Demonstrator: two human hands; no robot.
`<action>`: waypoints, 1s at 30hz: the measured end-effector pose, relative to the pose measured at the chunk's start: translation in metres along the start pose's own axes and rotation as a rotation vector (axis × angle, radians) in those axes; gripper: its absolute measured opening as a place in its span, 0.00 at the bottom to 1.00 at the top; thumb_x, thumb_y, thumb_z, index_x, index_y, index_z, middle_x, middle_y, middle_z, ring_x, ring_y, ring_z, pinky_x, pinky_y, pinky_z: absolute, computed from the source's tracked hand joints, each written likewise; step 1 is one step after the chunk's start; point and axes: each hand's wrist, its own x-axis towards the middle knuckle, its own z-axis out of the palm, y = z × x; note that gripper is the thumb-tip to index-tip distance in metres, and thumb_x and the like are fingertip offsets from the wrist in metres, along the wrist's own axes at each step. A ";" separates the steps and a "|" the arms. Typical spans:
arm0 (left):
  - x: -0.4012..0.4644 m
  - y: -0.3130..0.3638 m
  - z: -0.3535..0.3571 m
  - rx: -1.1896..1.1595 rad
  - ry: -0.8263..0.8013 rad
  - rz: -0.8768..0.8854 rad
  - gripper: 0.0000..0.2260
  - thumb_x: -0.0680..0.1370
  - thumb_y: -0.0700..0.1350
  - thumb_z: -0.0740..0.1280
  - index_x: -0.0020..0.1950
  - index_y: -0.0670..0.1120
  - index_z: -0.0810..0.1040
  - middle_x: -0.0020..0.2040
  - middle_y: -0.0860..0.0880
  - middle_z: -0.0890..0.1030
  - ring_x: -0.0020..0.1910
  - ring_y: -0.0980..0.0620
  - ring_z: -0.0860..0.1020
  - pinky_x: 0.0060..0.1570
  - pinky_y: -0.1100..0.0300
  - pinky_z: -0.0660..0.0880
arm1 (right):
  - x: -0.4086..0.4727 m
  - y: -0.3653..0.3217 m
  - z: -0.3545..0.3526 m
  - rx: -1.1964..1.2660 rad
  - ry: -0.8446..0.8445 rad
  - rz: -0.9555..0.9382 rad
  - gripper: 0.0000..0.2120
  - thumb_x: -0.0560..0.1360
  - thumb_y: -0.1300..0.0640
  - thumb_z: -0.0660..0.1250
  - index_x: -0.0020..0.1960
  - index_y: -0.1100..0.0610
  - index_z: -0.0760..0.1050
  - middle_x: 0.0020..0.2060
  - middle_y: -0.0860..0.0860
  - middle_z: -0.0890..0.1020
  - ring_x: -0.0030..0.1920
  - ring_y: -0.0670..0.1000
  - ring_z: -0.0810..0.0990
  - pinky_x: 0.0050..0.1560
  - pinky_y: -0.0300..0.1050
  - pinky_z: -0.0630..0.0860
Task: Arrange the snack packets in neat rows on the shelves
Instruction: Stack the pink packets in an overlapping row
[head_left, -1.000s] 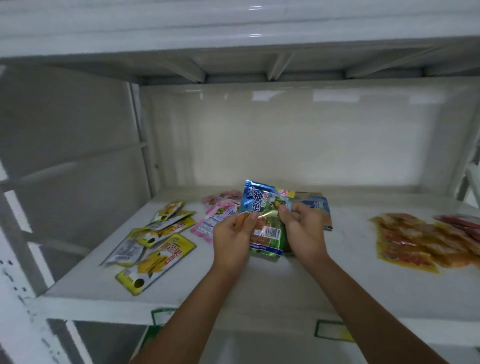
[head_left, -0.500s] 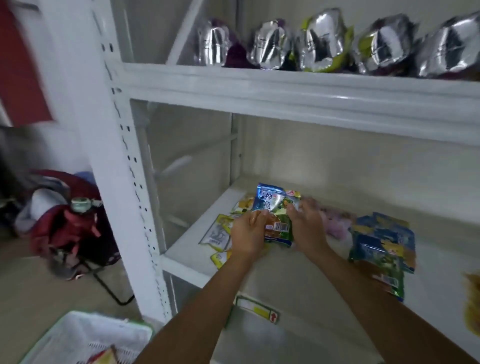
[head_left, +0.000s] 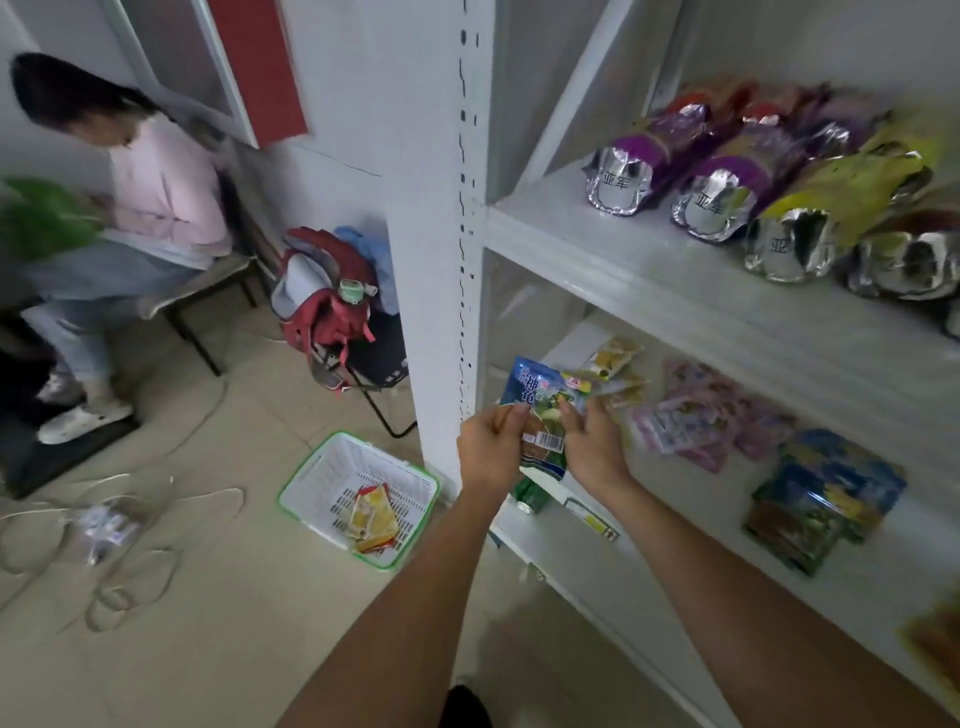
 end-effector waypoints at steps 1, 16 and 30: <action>-0.006 0.004 -0.009 -0.010 0.032 -0.014 0.13 0.82 0.50 0.70 0.38 0.52 0.85 0.37 0.51 0.87 0.36 0.47 0.85 0.43 0.48 0.83 | -0.004 -0.007 0.006 0.003 -0.024 0.011 0.07 0.87 0.52 0.58 0.58 0.56 0.69 0.48 0.57 0.82 0.45 0.54 0.83 0.38 0.44 0.74; -0.010 -0.029 -0.132 -0.089 0.379 -0.193 0.14 0.83 0.50 0.69 0.42 0.43 0.83 0.35 0.47 0.86 0.37 0.46 0.85 0.40 0.52 0.81 | -0.014 -0.055 0.131 -0.137 -0.302 -0.103 0.11 0.85 0.47 0.60 0.52 0.54 0.73 0.44 0.54 0.83 0.43 0.54 0.85 0.44 0.56 0.83; 0.056 -0.052 -0.193 -0.158 0.500 -0.339 0.13 0.83 0.50 0.69 0.46 0.41 0.82 0.39 0.46 0.87 0.39 0.43 0.87 0.39 0.49 0.83 | 0.039 -0.080 0.224 -0.099 -0.526 -0.132 0.12 0.85 0.50 0.62 0.47 0.54 0.76 0.40 0.51 0.85 0.38 0.46 0.85 0.32 0.33 0.76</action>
